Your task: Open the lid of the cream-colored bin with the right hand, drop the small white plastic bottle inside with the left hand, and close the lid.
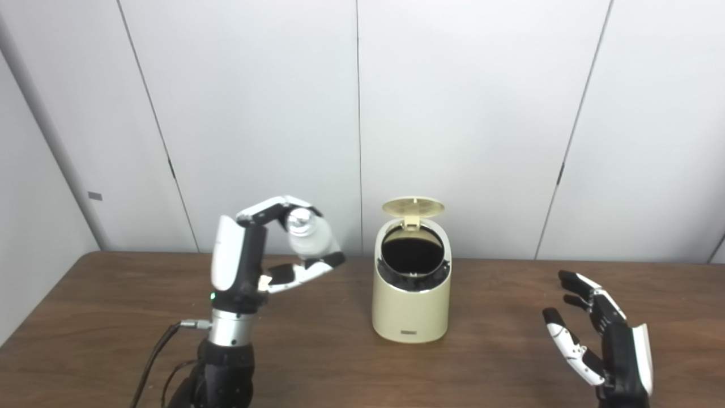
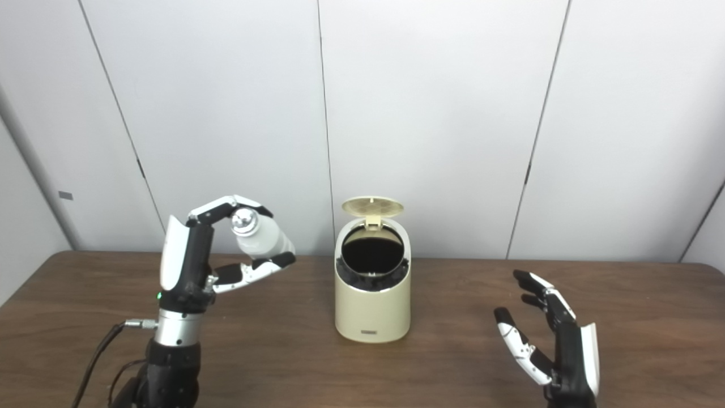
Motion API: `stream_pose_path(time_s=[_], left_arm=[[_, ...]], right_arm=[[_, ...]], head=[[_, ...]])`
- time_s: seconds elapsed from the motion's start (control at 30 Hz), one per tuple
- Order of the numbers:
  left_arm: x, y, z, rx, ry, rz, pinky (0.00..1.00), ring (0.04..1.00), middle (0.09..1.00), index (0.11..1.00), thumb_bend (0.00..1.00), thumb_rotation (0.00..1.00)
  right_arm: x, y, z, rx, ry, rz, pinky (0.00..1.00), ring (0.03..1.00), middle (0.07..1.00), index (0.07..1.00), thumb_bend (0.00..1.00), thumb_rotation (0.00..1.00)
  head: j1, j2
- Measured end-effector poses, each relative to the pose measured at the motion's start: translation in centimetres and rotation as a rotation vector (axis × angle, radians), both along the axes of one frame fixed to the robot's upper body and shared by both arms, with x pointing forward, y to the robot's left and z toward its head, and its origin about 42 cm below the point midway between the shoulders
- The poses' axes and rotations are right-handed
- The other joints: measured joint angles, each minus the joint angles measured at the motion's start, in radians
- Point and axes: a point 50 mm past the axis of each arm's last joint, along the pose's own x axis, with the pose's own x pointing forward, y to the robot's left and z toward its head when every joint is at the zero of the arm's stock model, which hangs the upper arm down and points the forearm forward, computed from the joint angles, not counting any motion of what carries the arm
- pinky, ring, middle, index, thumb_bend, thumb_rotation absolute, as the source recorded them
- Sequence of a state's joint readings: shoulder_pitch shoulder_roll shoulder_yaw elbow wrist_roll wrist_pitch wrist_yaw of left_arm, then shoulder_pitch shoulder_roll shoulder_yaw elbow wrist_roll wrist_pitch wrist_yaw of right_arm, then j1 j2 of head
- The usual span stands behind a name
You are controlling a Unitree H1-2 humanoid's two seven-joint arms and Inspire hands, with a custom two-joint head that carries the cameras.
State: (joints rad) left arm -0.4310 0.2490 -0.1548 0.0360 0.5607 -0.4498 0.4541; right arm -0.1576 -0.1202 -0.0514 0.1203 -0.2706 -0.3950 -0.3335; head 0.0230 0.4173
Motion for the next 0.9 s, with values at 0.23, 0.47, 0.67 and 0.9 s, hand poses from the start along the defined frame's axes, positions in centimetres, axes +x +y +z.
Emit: stream_pose_path(time_s=[0.23, 0.47, 0.67, 0.9], left_arm=[[-1.0, -1.9, 0.5, 0.087, -0.089, -0.042, 0.36, 0.440, 0.489, 0.486, 0.50, 0.00], [-0.6, -3.5, 1.5, 0.127, -0.157, -0.089, 0.35, 0.435, 0.491, 0.488, 0.50, 0.00], [0.2, -5.3, 1.4, 0.147, -0.187, -0.129, 0.35, 0.439, 0.493, 0.484, 0.50, 0.00], [1.4, -6.4, 0.1, 0.182, -0.171, -0.163, 0.36, 0.453, 0.488, 0.484, 0.50, 0.00]], right_arm=[[0.0, 0.2, 0.0, 0.004, 0.003, 0.006, 0.74, 0.796, 0.789, 0.744, 0.23, 0.44], [0.1, 0.3, -0.1, 0.008, 0.009, 0.007, 0.75, 0.801, 0.789, 0.740, 0.23, 0.47], [0.3, 0.7, -0.1, 0.001, 0.020, 0.008, 0.72, 0.786, 0.785, 0.736, 0.24, 0.48], [0.3, 0.9, -0.1, -0.014, 0.022, 0.007, 0.69, 0.781, 0.789, 0.743, 0.25, 0.51]], head=[[-0.011, -0.006], [-0.025, -0.011], [-0.054, -0.009], [-0.084, -0.015]])
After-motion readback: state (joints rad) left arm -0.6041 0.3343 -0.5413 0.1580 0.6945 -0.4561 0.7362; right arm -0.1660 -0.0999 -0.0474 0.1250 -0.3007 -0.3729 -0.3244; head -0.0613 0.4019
